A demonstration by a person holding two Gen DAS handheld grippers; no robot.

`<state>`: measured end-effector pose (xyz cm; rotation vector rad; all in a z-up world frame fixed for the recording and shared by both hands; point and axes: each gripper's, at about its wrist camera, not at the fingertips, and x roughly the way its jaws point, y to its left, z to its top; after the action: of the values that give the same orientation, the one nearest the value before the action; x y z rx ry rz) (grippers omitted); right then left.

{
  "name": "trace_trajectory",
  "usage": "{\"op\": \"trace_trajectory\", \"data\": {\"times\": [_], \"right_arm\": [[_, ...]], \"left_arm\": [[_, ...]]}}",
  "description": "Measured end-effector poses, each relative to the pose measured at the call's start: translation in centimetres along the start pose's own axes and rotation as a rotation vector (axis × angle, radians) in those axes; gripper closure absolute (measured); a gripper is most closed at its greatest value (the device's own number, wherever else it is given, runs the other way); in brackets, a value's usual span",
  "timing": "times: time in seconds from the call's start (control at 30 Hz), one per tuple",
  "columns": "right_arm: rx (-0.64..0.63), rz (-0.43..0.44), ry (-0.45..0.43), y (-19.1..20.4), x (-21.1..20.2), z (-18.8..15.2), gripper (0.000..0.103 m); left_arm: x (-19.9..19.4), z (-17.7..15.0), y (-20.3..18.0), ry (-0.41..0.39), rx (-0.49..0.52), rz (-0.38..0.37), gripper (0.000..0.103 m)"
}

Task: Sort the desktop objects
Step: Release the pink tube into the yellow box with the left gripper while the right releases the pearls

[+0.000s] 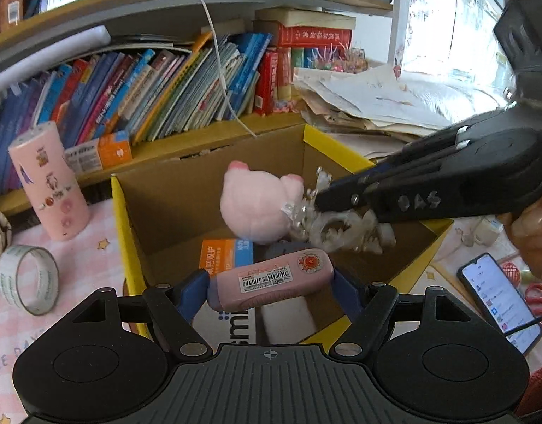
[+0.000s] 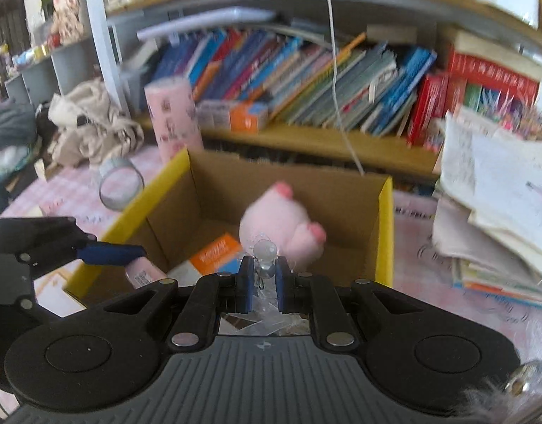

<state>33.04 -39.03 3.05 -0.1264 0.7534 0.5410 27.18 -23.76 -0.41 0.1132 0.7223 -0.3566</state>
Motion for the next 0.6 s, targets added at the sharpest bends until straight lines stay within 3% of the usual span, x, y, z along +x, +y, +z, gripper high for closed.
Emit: {"op": "trace_trajectory", "data": {"times": [0.47, 0.6], "right_arm": [[0.055, 0.025, 0.091, -1.1, 3.5, -1.2, 0.09], [0.064, 0.037, 0.103, -0.9, 3.6, -1.4, 0.085]], "left_arm": [[1.6, 0.5, 0.7, 0.041, -0.023, -0.027, 0.025], [1.6, 0.5, 0.5, 0.053, -0.025, -0.026, 0.025]]}}
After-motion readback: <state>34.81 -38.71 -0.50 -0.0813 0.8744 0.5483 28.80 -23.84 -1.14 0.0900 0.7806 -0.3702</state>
